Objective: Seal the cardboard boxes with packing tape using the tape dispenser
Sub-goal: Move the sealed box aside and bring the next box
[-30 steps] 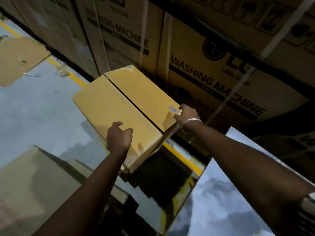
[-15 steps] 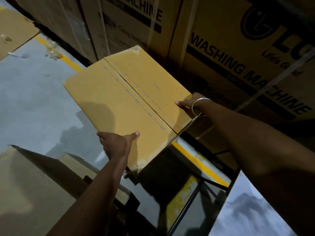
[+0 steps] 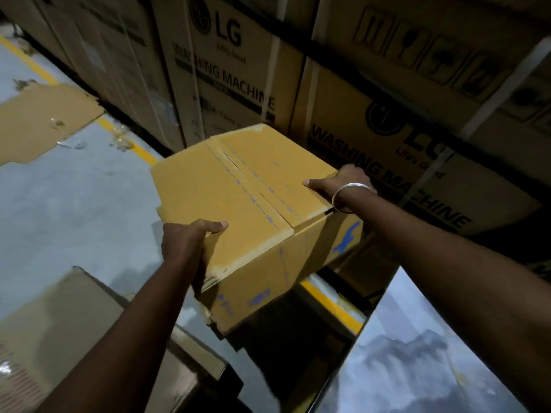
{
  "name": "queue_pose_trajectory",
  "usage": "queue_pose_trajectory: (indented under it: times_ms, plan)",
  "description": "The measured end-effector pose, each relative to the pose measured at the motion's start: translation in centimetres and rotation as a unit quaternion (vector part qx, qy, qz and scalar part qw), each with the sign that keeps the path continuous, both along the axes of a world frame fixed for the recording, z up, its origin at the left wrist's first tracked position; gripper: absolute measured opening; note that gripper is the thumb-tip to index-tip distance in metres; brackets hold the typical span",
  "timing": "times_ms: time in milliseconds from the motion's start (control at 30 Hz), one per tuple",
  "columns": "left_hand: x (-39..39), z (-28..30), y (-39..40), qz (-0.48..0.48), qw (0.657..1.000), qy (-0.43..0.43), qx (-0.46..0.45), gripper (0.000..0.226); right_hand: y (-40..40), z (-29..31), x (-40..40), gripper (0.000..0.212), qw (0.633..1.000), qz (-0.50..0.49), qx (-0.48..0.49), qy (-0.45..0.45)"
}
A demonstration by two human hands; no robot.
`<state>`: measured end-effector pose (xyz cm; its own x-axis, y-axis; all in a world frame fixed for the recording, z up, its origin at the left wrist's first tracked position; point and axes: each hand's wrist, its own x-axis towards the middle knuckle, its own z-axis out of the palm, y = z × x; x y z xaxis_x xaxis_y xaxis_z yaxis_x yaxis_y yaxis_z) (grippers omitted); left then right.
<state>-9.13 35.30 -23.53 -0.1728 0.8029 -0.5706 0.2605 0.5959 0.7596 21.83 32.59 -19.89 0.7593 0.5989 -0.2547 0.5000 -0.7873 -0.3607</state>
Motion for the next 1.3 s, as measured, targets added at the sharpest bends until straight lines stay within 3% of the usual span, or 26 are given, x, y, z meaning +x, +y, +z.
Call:
queue_pose_trajectory:
  times_ms: [67, 133, 267, 400, 600, 833, 967, 1133, 1300]
  plan:
    - [-0.5, 4.0, -1.2, -0.009, 1.000, -0.011, -0.011, 0.077, -2.6, 3.5, -0.6, 0.111, 1.000, -0.009, 0.001, -0.010]
    - [-0.9, 7.0, -3.0, -0.019, 1.000, -0.020, 0.002, 0.067, -5.8, 6.5, -1.1, 0.118, 1.000, -0.021, 0.009, -0.017]
    - [-2.0, 12.0, -8.8, -0.100, 0.994, -0.025, 0.038, 0.082, -14.4, 10.7, -1.4, 0.125, 0.998, -0.030, 0.046, -0.018]
    - [-2.0, 13.1, -14.5, -0.142, 0.988, 0.001, 0.063, 0.110, -26.1, 13.5, -2.3, 0.137, 0.996, -0.066, 0.058, -0.016]
    - [1.4, 17.6, -29.0, -0.231, 0.968, 0.027, 0.089, 0.123, -44.4, 14.8, -3.6, 0.120, 0.985, -0.162, 0.065, -0.013]
    - [5.3, 15.4, -40.6, -0.336, 0.936, 0.025, 0.106, 0.125, -62.1, 12.2, -4.9, 0.116, 0.959, -0.271, 0.077, -0.029]
    - [7.6, 14.4, -45.8, -0.378, 0.918, 0.006, 0.121, 0.083, -70.0, 10.3, -6.6, 0.105, 0.934, -0.344, 0.085, -0.029]
    - [10.3, 11.5, -49.2, -0.428, 0.892, 0.021, 0.140, 0.093, -76.5, 7.5, -9.1, 0.107, 0.906, -0.414, 0.093, -0.011]
    - [11.5, 10.1, -51.9, -0.470, 0.864, 0.029, 0.181, 0.075, -79.8, 5.8, -11.2, 0.107, 0.892, -0.443, 0.082, -0.029]
